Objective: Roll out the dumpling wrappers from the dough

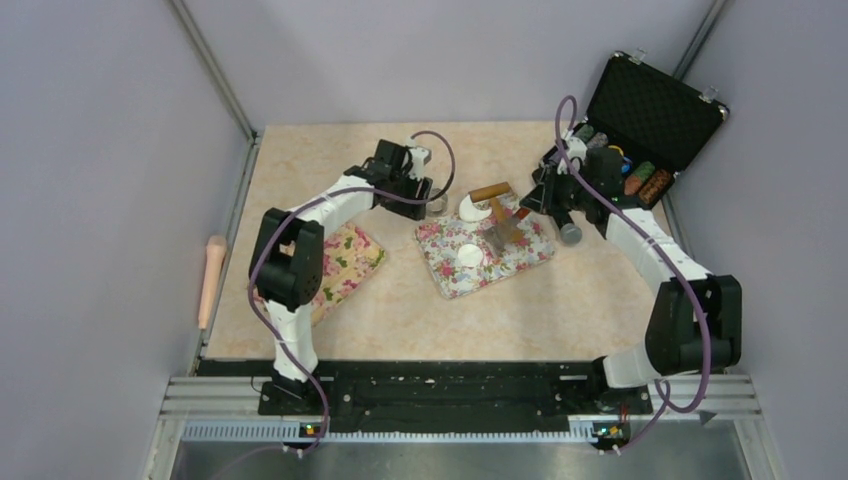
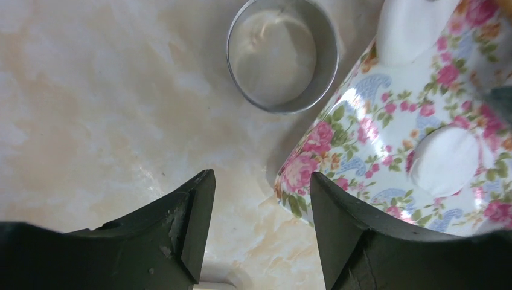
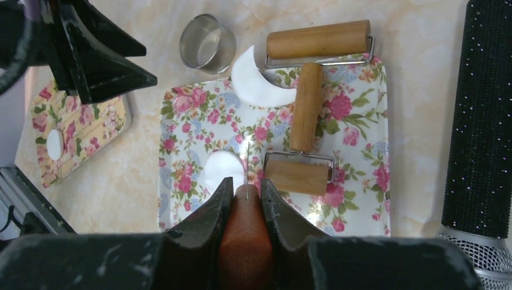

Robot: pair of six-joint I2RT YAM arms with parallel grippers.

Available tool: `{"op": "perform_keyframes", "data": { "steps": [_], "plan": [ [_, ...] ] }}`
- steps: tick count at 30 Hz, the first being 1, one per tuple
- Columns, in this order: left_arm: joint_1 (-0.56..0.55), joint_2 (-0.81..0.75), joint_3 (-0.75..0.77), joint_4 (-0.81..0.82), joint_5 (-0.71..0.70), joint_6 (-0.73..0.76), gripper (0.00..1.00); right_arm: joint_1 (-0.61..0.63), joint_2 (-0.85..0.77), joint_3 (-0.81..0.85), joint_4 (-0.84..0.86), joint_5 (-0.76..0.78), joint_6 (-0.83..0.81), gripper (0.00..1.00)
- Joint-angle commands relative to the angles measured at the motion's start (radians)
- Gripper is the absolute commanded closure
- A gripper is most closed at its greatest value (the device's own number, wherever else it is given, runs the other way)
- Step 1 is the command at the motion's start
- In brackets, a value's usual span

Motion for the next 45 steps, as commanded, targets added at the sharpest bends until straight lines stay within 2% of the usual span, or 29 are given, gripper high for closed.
{"op": "perform_keyframes", "data": {
  "steps": [1,9,14,21,28,30,45],
  "plan": [
    [-0.031,0.035,-0.039,0.006,-0.090,0.062,0.36,0.005,0.018,0.081,-0.024,0.061,-0.009,1.00],
    [-0.051,0.092,-0.026,-0.007,-0.177,0.052,0.38,0.005,0.091,0.080,-0.036,0.077,-0.034,1.00],
    [-0.053,0.109,-0.030,-0.007,-0.181,0.041,0.44,0.005,0.153,0.093,-0.054,0.061,-0.039,1.00],
    [-0.058,0.113,-0.032,-0.006,-0.168,0.022,0.65,0.003,0.202,0.096,-0.064,0.041,-0.041,1.00],
    [-0.067,0.121,-0.032,-0.010,-0.168,0.004,0.95,0.003,0.236,0.089,-0.058,-0.001,-0.039,1.00],
    [-0.066,0.123,-0.031,-0.012,-0.168,0.004,1.00,0.003,0.239,0.081,-0.052,-0.012,-0.038,1.00],
    [-0.070,0.121,-0.034,-0.011,-0.167,-0.031,1.00,0.001,0.264,0.088,-0.072,-0.105,-0.062,1.00]
  ]
}}
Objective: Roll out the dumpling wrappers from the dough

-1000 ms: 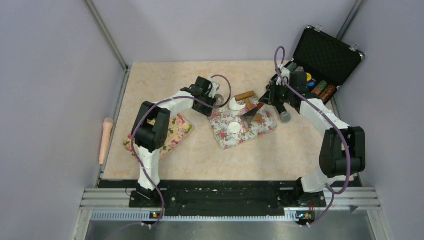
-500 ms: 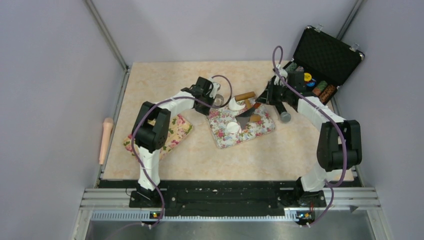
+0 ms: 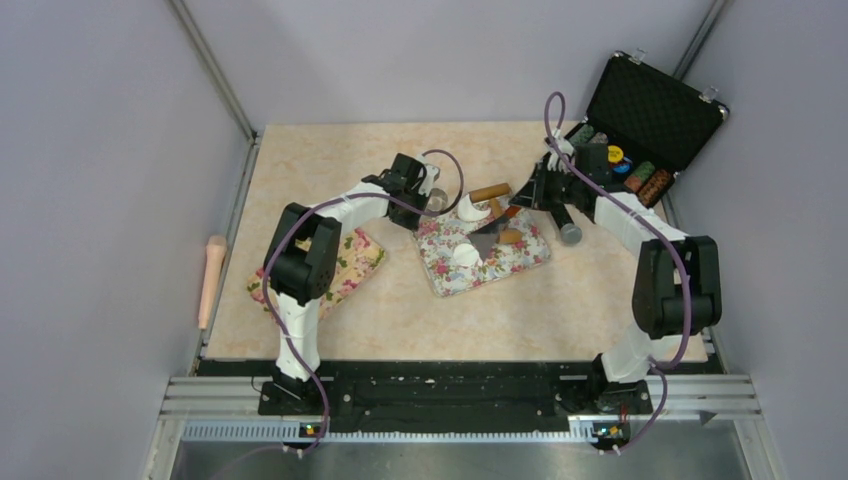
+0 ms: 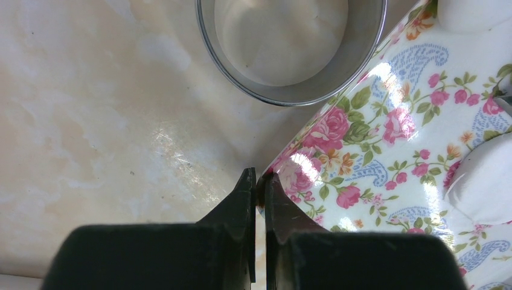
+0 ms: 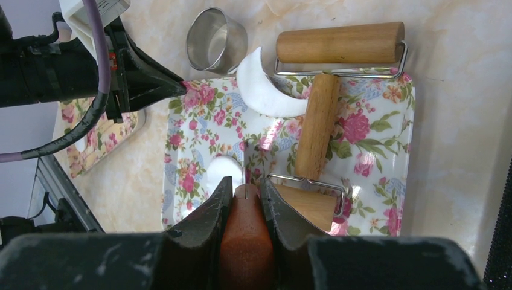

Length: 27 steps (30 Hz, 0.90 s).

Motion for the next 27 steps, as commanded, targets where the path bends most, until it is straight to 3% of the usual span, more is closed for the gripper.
{"op": "perform_keyframes", "data": {
  "steps": [1,16,27],
  "plan": [
    [-0.007,0.018,0.003,0.010,-0.029,-0.038,1.00,0.008,0.057,0.002,-0.117,-0.014,-0.098,1.00],
    [-0.016,0.015,0.009,0.007,-0.031,-0.045,1.00,0.008,0.129,0.132,-0.249,-0.133,-0.225,1.00],
    [-0.022,0.015,0.008,0.007,-0.027,-0.050,1.00,0.014,0.124,0.065,-0.081,-0.104,-0.104,1.00]
  ]
}}
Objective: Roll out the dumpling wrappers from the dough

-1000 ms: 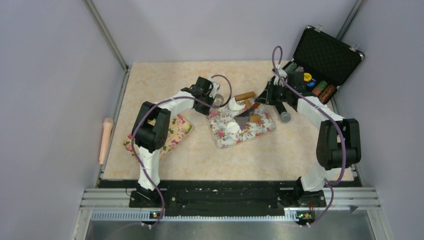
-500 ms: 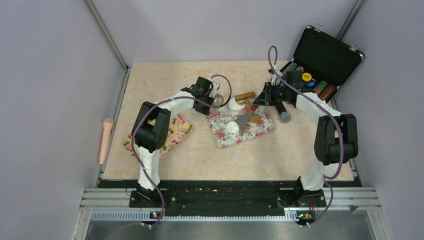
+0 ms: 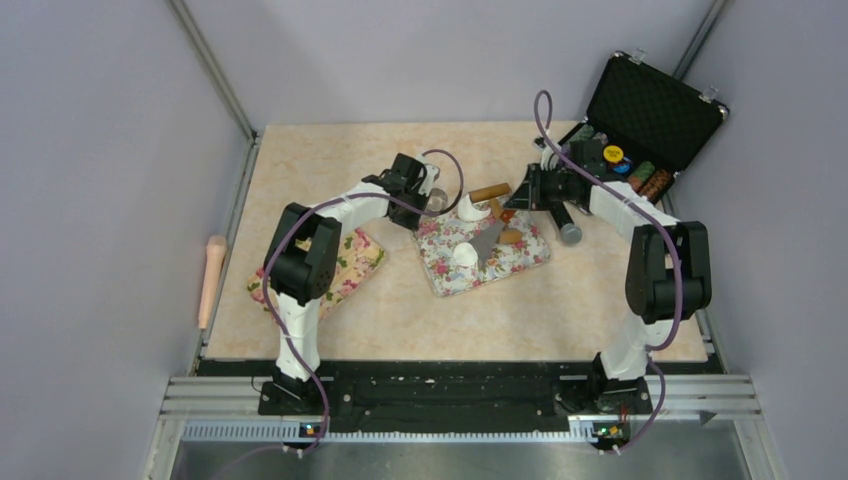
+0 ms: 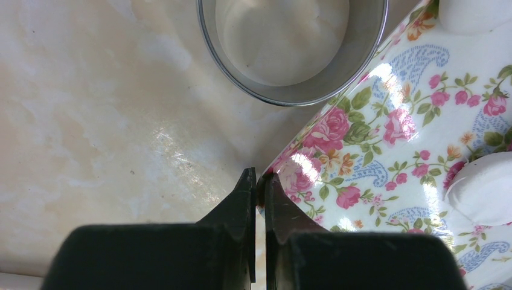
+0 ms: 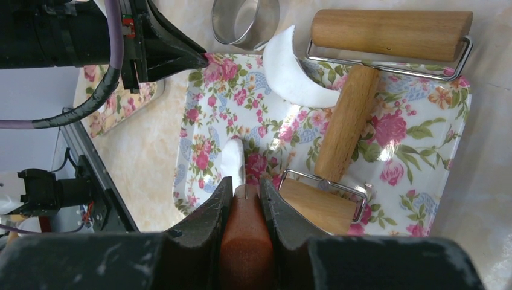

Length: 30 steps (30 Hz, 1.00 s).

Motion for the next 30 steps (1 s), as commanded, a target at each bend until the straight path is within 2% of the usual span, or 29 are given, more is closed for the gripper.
{"op": "perform_keyframes", "data": {
  "steps": [1,5,12,19,30],
  "plan": [
    [-0.021,0.015,0.009,0.008,-0.022,-0.044,1.00,0.017,0.023,-0.056,0.075,0.042,0.024,1.00],
    [-0.024,0.013,0.009,0.006,-0.019,-0.045,1.00,0.025,0.027,-0.069,0.132,0.034,0.061,1.00],
    [-0.025,0.008,0.007,0.007,-0.018,-0.046,1.00,0.048,0.074,-0.032,0.105,0.023,0.067,1.00],
    [-0.025,0.011,0.005,0.007,-0.017,-0.046,1.00,0.043,0.091,-0.019,0.074,-0.073,0.091,1.00],
    [-0.026,0.009,0.002,0.010,-0.010,-0.047,1.00,-0.006,0.039,-0.016,0.130,-0.208,0.177,1.00]
  ]
}}
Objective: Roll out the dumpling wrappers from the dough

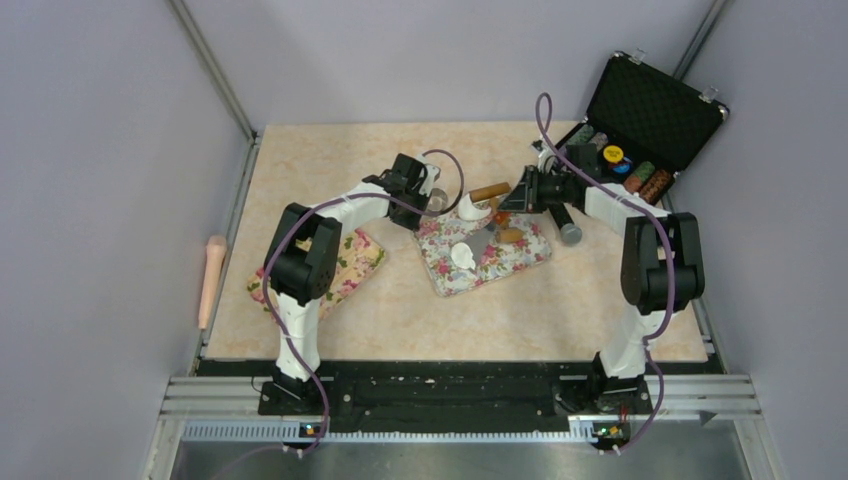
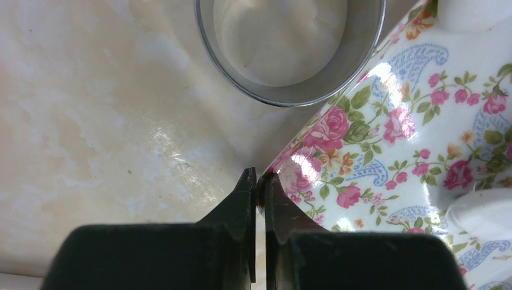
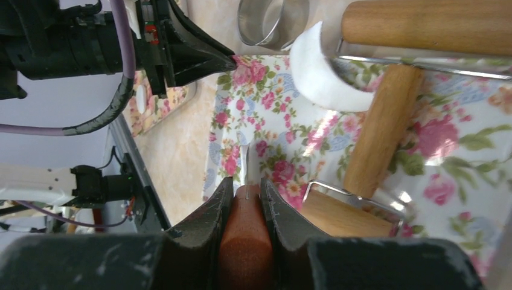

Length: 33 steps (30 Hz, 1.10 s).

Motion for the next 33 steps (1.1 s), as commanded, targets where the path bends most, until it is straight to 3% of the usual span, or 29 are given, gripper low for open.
{"op": "perform_keyframes", "data": {
  "steps": [1,9,10,13,17,18,22,28,33],
  "plan": [
    [-0.023,0.008,0.002,0.010,-0.003,-0.043,1.00,-0.008,-0.025,0.009,0.006,-0.102,0.049,1.00],
    [-0.018,-0.010,0.002,0.014,0.003,-0.042,0.97,-0.006,-0.045,0.016,0.044,-0.142,0.090,1.00],
    [-0.013,-0.019,0.003,0.013,0.013,-0.040,0.92,-0.006,-0.053,0.020,0.043,-0.142,0.092,1.00],
    [0.015,-0.064,-0.005,0.021,0.070,-0.037,0.59,-0.006,-0.078,0.033,0.044,-0.117,0.090,1.00],
    [0.062,-0.170,-0.043,0.047,0.149,-0.011,0.21,0.012,-0.116,0.057,0.040,-0.075,0.081,1.00],
    [0.079,-0.197,-0.054,0.052,0.172,-0.004,0.15,0.021,-0.122,0.065,0.039,-0.068,0.082,1.00],
    [0.165,-0.305,-0.081,0.051,0.289,0.053,0.03,0.072,-0.139,0.106,0.031,-0.026,0.085,1.00],
    [0.389,-0.467,-0.122,-0.013,0.440,0.108,0.01,0.225,-0.120,0.223,-0.028,0.109,0.036,1.00],
    [0.606,-0.611,-0.247,-0.088,0.430,0.151,0.01,0.401,-0.009,0.455,-0.132,0.270,-0.045,1.00]
  ]
}}
